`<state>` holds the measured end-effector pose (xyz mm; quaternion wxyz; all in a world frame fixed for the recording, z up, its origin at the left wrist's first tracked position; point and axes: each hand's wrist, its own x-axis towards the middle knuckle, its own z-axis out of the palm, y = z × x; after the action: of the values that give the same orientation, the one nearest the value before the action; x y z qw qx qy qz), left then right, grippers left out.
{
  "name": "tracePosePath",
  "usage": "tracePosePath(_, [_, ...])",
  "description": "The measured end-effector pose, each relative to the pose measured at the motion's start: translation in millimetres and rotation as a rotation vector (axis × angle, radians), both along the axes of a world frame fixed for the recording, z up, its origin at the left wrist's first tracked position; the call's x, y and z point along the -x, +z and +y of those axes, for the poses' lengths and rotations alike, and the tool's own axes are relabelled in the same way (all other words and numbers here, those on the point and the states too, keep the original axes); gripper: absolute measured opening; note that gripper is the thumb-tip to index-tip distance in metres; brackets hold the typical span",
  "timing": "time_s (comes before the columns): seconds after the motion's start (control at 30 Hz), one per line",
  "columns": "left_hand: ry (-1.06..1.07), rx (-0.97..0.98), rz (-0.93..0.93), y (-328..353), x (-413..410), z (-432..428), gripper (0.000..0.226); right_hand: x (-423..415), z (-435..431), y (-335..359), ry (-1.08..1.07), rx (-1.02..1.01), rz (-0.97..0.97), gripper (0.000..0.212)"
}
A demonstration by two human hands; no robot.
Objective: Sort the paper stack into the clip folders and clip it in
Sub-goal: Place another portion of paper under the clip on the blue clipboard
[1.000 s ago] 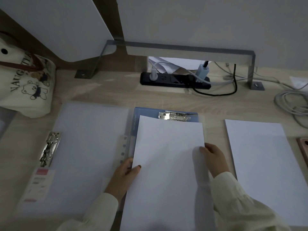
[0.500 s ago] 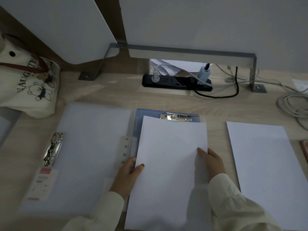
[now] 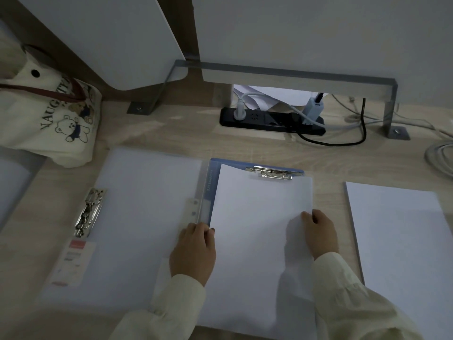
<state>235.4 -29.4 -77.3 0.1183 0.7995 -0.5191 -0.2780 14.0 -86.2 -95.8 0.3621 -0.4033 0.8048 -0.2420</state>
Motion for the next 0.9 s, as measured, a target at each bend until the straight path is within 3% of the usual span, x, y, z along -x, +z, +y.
tracePosePath(0.4, [0.005,-0.079,0.021,-0.4,-3.4,-6.8,0.023,-2.3,-6.4,0.5,0.005,-0.029,-0.002,0.041])
tracePosePath(0.9, [0.003,-0.083,0.014,-2.0,-5.9,-7.7,0.017,-2.9,-3.9,0.6,0.036,-0.033,0.031,0.028])
